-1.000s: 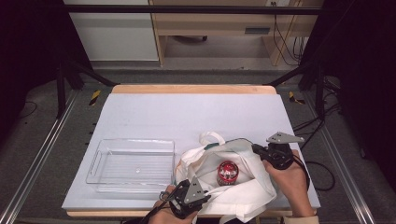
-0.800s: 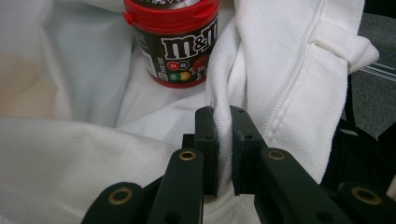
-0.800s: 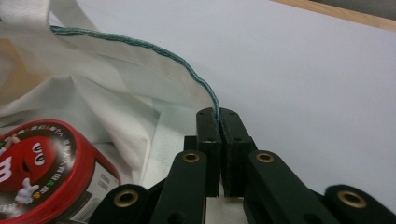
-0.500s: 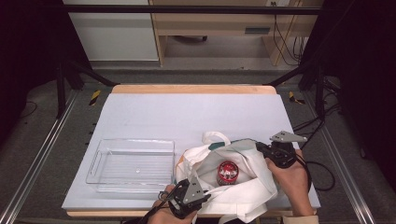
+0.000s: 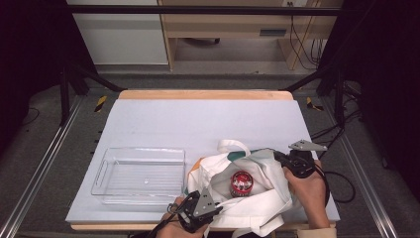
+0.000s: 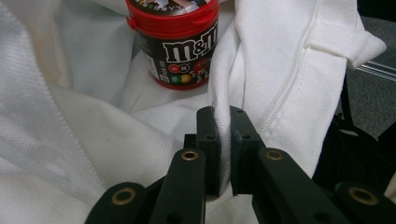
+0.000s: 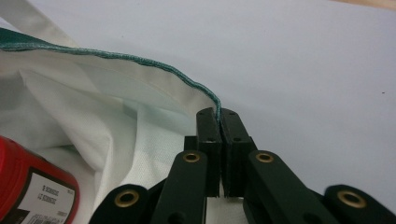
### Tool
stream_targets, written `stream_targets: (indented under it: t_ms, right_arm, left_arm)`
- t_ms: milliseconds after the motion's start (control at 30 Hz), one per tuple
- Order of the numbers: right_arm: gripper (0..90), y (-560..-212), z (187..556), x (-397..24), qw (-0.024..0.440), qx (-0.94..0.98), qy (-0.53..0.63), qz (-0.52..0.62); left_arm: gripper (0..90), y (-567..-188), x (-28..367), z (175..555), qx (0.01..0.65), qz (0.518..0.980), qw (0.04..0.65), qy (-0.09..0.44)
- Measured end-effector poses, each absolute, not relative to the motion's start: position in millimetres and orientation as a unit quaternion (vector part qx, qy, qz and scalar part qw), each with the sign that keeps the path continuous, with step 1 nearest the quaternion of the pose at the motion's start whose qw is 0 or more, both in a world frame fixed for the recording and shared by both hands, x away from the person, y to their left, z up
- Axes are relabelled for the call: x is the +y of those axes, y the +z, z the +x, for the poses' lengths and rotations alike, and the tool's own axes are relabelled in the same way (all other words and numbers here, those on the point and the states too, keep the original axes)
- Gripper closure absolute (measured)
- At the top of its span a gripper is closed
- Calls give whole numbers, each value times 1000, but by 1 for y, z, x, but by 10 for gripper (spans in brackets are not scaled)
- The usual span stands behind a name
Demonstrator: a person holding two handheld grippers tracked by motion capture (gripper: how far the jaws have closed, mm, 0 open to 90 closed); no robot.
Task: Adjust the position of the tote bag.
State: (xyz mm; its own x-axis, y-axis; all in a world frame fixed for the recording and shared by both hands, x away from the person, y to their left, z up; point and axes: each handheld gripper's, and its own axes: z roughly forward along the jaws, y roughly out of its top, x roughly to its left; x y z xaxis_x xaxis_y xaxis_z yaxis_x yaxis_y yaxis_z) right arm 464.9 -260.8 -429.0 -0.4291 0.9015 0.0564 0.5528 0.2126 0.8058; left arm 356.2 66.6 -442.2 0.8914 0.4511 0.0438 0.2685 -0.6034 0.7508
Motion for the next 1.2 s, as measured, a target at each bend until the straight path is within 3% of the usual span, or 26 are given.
stream_targets:
  t_ms: [1200]
  right_arm:
    - [885,-441,470,-271,222,732,383,518]
  left_arm:
    - [853,-447,69,355,203,892,386,115]
